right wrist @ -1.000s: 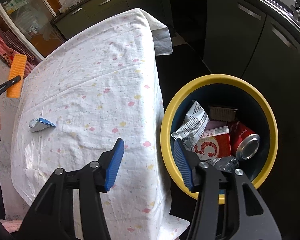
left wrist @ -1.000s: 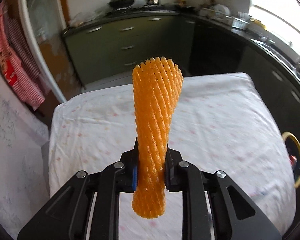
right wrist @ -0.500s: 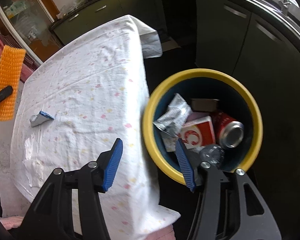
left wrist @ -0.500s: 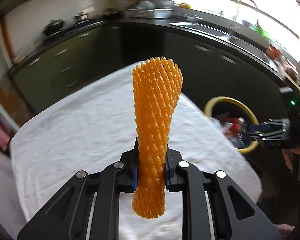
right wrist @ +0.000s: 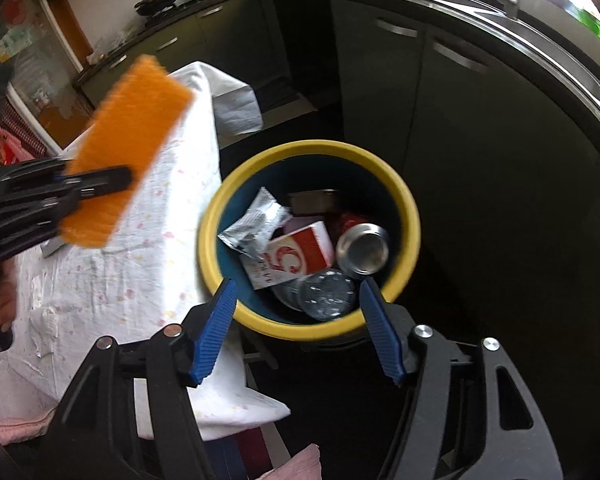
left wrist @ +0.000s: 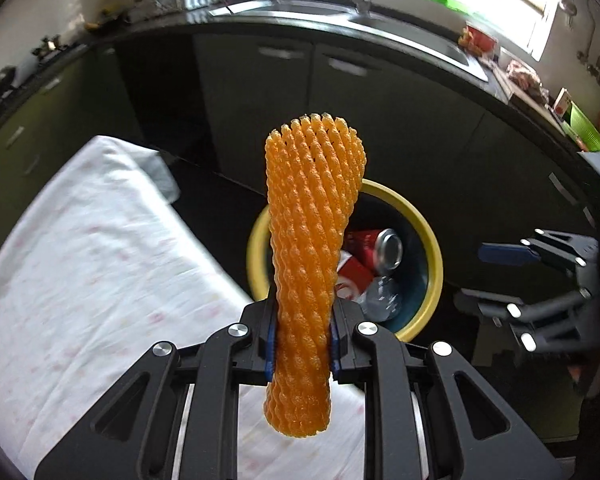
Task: Collect trash
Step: 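Carry the orange foam net over the bin and open the left gripper, then move the open left gripper back over the table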
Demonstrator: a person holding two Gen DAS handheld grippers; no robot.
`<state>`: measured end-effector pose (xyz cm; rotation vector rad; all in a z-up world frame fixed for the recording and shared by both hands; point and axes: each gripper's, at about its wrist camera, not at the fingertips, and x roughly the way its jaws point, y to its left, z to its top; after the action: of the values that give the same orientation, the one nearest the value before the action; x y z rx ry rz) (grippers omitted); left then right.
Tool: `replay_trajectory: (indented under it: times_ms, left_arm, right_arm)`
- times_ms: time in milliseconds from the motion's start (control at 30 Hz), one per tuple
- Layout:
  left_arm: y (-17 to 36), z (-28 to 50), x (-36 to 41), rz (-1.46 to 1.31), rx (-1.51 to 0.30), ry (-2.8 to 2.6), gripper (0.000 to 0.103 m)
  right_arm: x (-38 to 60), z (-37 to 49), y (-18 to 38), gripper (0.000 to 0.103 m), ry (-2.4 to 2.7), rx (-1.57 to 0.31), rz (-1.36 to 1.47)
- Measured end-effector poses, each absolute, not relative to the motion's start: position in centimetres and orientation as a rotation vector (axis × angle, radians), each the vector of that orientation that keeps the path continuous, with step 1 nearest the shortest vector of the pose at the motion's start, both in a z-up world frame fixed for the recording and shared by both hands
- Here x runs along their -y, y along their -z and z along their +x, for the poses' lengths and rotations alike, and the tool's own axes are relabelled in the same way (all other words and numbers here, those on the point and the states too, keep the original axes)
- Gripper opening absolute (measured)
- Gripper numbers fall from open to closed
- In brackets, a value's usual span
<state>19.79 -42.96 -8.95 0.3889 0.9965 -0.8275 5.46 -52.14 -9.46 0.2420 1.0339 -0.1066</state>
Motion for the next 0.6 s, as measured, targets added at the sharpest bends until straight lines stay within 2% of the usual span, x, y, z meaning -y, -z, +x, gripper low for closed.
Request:
replay_trajectory:
  times_ms: [167, 233, 267, 333, 367, 400, 600]
  left_arm:
    - [12.8, 20.7, 48.8, 0.419, -1.087, 0.852, 0.021]
    - [13.9, 20.8, 50.6, 0.431, -1.105, 0.853, 0.024]
    - [14.2, 20.8, 50.9, 0.436, -1.109, 0.852, 0.029]
    - [15.6, 20.9, 52.5, 0.464, -1.118, 0.832, 0.056]
    - [16.0, 20.8, 53.0, 0.473, -1.119, 0.826, 0.078]
    - [16.2, 20.8, 53.2, 0.474, -1.116, 0.82, 0.083]
    - [15.0, 20.5, 51.7, 0.436, -1.119, 0.805, 0.082]
  right_arm:
    - [54.2, 4.5, 9.9, 0.062, 0.117, -1.034, 0.268]
    - [55.1, 4.2, 10.0, 0.063, 0.124, -1.032, 0.278]
    - [55.3, 4.1, 10.1, 0.064, 0.128, -1.031, 0.281]
    - [55.9, 3.8, 10.1, 0.066, 0.137, -1.027, 0.289]
    - [56.2, 3.7, 10.1, 0.067, 0.139, -1.025, 0.293]
    - [56.4, 3.5, 10.0, 0.067, 0.142, -1.021, 0.297]
    - [56.2, 3.0, 9.9, 0.068, 0.141, -1.011, 0.291]
